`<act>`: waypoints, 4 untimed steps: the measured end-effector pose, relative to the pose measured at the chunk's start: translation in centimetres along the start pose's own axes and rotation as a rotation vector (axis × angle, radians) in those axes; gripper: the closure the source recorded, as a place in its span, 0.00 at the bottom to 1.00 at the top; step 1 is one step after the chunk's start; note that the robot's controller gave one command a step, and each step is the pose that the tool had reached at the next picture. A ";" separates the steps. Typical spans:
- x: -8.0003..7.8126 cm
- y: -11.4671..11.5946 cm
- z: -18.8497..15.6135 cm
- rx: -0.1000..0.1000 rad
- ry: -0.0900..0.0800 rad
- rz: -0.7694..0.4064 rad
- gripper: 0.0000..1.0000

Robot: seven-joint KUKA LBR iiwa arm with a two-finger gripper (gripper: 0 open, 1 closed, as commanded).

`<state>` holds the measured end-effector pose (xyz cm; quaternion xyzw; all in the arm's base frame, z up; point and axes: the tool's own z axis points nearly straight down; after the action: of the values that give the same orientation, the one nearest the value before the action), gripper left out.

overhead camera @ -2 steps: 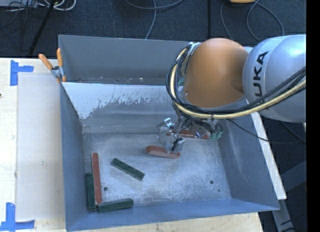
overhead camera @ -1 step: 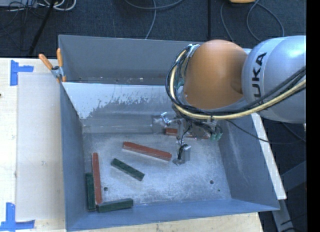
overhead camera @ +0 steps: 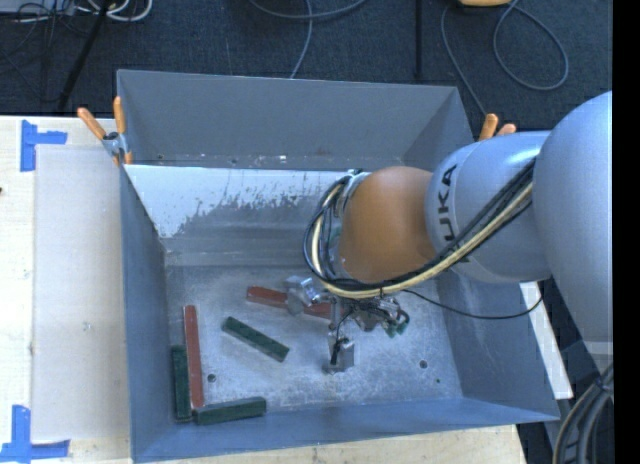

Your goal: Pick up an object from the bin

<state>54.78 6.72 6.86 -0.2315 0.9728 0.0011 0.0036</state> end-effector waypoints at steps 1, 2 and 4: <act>-6.7 1.3 -5.3 0.001 -0.004 0.074 0.00; -7.4 1.2 0.3 -0.001 0.010 0.079 0.00; -8.7 3.5 -12.8 0.002 -0.003 0.091 1.00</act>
Offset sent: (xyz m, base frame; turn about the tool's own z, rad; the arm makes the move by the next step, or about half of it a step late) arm 0.0500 0.0378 0.0496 0.0762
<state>60.91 13.73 19.70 -0.1868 0.9824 0.0006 0.0052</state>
